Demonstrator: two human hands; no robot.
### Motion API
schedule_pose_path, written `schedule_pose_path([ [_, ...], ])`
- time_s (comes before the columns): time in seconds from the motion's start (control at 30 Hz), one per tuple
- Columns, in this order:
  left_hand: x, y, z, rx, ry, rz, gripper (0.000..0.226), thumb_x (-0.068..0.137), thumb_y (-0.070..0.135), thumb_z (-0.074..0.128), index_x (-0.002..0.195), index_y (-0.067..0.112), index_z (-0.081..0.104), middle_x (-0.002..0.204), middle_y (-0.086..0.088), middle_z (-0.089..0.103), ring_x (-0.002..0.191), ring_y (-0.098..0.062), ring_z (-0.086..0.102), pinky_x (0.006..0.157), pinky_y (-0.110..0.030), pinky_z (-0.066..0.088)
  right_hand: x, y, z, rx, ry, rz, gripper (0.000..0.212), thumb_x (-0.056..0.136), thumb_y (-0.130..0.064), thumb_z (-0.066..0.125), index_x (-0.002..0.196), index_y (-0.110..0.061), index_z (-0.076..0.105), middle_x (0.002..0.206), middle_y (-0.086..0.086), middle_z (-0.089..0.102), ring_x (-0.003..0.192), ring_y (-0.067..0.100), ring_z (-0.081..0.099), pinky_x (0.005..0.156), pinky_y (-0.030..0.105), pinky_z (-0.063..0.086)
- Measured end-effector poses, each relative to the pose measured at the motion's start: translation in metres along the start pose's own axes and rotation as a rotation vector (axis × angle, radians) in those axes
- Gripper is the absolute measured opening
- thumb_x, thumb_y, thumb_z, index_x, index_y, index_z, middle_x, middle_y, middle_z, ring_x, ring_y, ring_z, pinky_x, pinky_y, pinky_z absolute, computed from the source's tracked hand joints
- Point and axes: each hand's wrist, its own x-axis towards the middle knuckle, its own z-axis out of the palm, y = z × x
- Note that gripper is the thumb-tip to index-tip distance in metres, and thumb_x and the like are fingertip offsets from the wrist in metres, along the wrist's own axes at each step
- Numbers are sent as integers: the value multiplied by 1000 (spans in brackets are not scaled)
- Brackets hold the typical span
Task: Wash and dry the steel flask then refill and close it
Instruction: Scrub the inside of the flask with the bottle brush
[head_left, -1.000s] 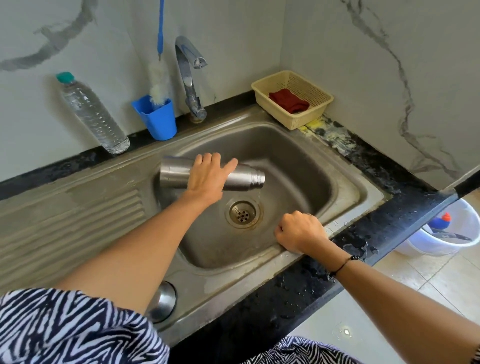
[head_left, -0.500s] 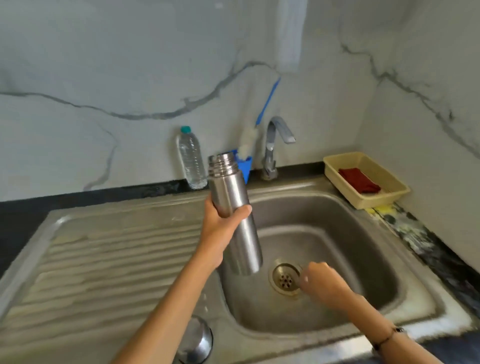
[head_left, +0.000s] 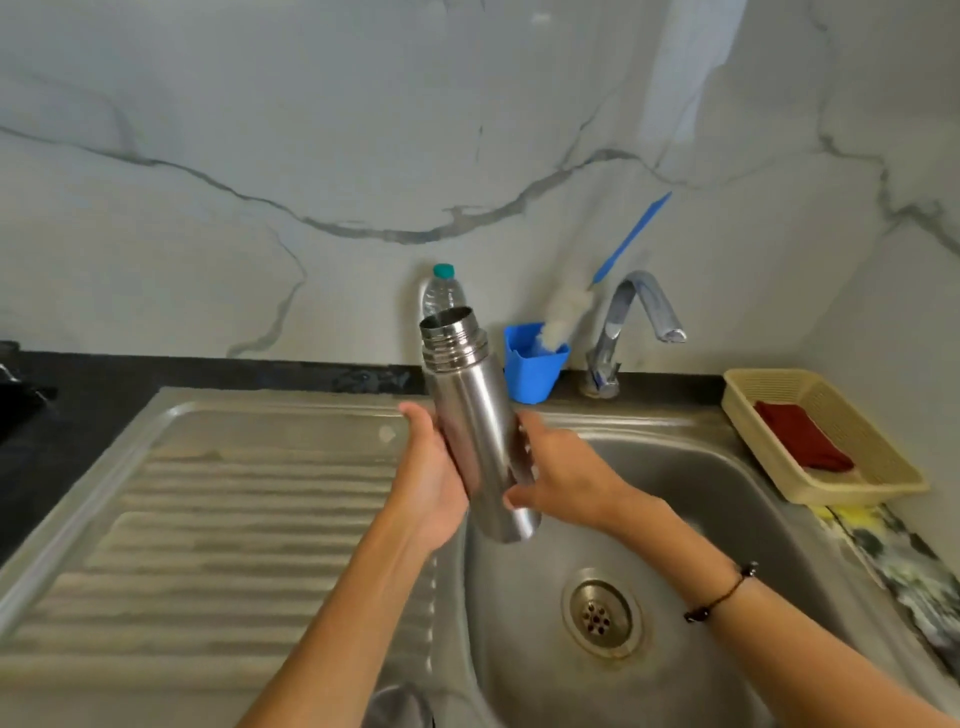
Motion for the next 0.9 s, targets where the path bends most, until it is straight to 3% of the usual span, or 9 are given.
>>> schedule_pose_path([
  [0.13,10,18,-1,125,-41,-234,58,97,56,27,113,14,63,127,-18,55,125,-39,45,103,-66,24,4,20,11,-149,192,-155,62,77,-18,67,129,-14,33,109,14,57,90,30,57,77,42,49],
  [0.23,10,30,1,97,-94,-214,44,96,32,44,81,5,75,105,-21,65,107,-39,55,104,-61,30,14,30,7,-268,283,-363,56,81,-15,66,129,-11,36,109,15,59,91,30,58,67,43,53],
  [0.3,13,28,1,-15,-195,-163,26,88,23,61,96,1,73,112,-24,59,108,-36,56,106,-59,34,20,31,-4,-398,366,-532,45,87,-14,55,129,-6,41,120,15,58,104,29,57,72,40,57],
  [0.37,20,19,-4,-140,-238,-138,47,86,26,67,126,4,58,123,-22,56,118,-34,54,112,-58,27,25,25,-25,-483,364,-642,42,87,-14,39,127,-3,49,124,14,58,107,27,58,79,34,54],
  [0.5,27,19,7,-139,-124,-105,30,82,30,67,93,3,74,92,-22,67,98,-33,59,112,-54,29,58,20,-72,-706,290,-709,36,74,8,57,108,-3,59,93,16,62,83,31,59,59,35,50],
  [0.6,31,21,15,-194,23,-117,47,71,30,74,110,6,63,88,-23,67,92,-38,61,85,-48,54,99,17,-107,-1038,244,-435,33,81,5,48,114,0,50,99,16,60,102,32,50,76,40,45],
  [0.7,34,22,22,-248,77,-111,55,71,31,76,117,10,55,87,-22,67,86,-36,62,68,-42,58,132,24,-130,-1298,110,-232,29,90,-12,47,119,-10,50,108,10,61,107,28,50,95,41,37],
  [0.8,37,21,30,-309,89,-97,35,82,34,65,102,7,55,65,-20,66,74,-31,59,64,-37,57,147,37,-136,-1382,-109,-107,25,93,-13,47,117,-15,53,106,4,59,95,22,57,79,35,44],
  [0.9,42,21,34,-355,135,-94,33,83,34,66,99,7,55,63,-18,66,71,-32,59,56,-41,58,151,36,-142,-1421,-160,-156,22,94,-7,41,111,-12,54,97,5,54,85,22,57,65,31,41],
])
